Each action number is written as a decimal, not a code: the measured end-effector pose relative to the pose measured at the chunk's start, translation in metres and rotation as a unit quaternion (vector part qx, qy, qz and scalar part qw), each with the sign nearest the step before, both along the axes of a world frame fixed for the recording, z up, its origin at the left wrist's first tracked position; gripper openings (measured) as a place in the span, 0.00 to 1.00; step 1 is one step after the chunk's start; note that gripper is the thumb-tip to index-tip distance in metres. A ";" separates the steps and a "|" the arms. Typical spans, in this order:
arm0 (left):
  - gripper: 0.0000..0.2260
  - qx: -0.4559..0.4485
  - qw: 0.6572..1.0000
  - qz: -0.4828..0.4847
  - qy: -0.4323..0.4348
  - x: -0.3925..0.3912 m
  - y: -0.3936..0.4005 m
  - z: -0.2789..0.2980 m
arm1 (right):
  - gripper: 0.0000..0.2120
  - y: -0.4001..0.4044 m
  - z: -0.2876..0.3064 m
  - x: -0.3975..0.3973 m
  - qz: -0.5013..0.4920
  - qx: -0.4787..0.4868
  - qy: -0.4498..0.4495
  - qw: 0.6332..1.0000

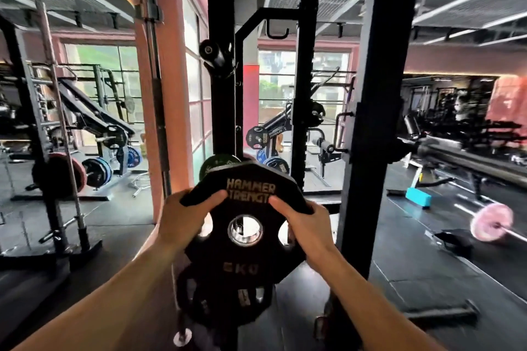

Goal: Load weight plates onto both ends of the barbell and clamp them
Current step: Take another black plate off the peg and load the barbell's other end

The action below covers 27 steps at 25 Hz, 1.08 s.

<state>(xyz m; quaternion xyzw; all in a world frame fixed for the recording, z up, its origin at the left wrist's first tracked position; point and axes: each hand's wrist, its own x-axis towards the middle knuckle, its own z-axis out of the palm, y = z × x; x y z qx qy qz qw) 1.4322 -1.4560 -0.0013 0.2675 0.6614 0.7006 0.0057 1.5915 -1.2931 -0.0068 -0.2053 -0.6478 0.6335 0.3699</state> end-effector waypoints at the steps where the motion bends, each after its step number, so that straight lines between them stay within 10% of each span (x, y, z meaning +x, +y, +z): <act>1: 0.22 0.000 1.000 -0.016 0.007 0.018 0.009 0.007 | 0.17 0.002 0.008 0.023 -0.025 0.003 0.005 1.000; 13: 0.16 0.029 0.971 -0.239 0.008 0.249 0.176 0.030 | 0.21 0.094 0.034 0.289 -0.276 0.039 0.016 0.960; 23: 0.25 0.029 0.973 -0.225 -0.038 0.407 0.351 0.036 | 0.25 0.288 0.046 0.446 -0.266 0.051 0.003 0.963; 27: 0.13 0.040 0.980 -0.193 -0.027 0.440 0.383 0.047 | 0.23 0.341 0.049 0.459 -0.235 0.041 0.018 0.971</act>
